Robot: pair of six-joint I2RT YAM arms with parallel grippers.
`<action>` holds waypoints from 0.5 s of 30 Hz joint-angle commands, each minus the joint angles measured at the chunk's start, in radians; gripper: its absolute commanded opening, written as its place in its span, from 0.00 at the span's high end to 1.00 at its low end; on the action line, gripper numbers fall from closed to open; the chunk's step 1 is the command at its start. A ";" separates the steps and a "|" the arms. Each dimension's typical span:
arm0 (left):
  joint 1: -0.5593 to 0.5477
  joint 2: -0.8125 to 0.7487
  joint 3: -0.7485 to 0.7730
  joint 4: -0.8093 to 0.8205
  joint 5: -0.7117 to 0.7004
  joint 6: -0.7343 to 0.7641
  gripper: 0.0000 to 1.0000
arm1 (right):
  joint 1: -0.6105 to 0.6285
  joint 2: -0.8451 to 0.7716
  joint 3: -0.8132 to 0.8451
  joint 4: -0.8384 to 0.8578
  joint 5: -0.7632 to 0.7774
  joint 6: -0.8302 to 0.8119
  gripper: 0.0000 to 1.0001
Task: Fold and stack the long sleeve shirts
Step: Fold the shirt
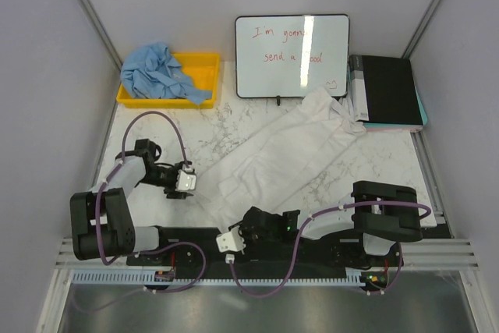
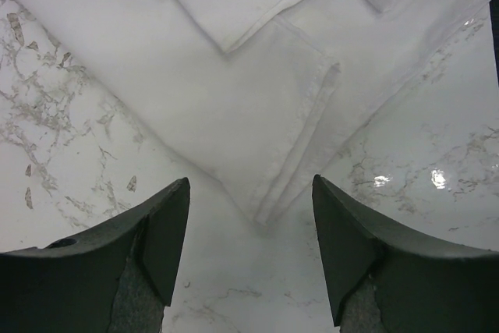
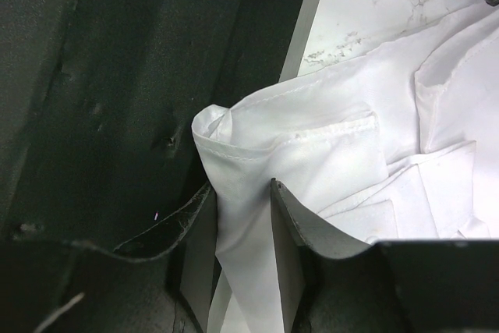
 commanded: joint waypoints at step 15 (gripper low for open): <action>-0.099 0.080 -0.032 0.005 -0.020 0.710 0.38 | -0.015 -0.014 0.007 0.036 0.031 0.014 0.62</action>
